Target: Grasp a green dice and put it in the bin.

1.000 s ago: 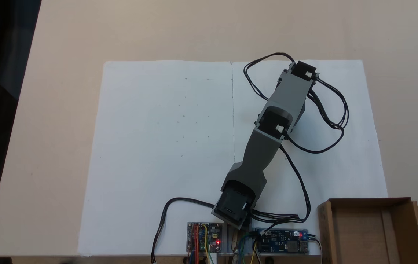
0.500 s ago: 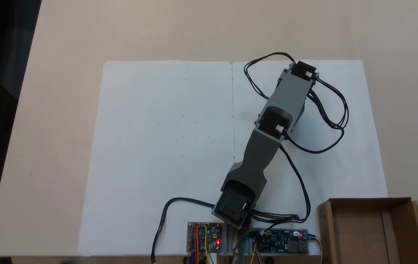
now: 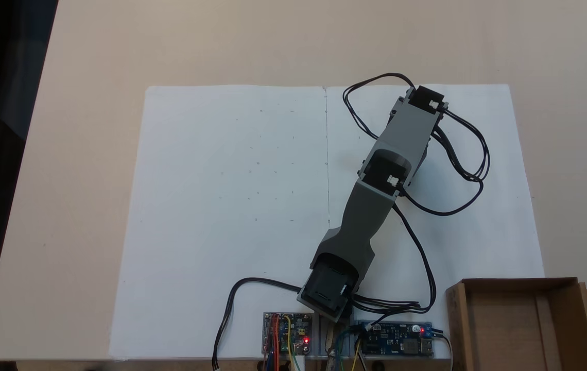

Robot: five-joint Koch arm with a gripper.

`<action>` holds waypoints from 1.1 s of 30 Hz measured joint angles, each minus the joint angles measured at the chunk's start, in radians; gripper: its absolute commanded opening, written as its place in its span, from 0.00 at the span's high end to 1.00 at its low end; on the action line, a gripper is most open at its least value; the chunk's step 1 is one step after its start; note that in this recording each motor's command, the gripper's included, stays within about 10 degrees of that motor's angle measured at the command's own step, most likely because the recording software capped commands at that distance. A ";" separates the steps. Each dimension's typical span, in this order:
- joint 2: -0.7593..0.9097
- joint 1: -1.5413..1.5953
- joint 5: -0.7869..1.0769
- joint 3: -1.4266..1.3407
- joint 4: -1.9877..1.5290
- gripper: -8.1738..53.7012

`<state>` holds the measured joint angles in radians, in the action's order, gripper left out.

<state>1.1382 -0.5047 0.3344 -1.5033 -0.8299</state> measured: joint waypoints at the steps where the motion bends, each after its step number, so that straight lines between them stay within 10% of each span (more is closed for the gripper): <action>1: 0.000 0.000 0.000 0.000 0.000 0.53; 4: 0.002 0.000 0.000 0.000 0.002 0.68; 33: 0.425 -0.609 -0.100 -0.006 0.336 0.68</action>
<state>1.5631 -1.1137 0.2347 -1.5094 -0.4939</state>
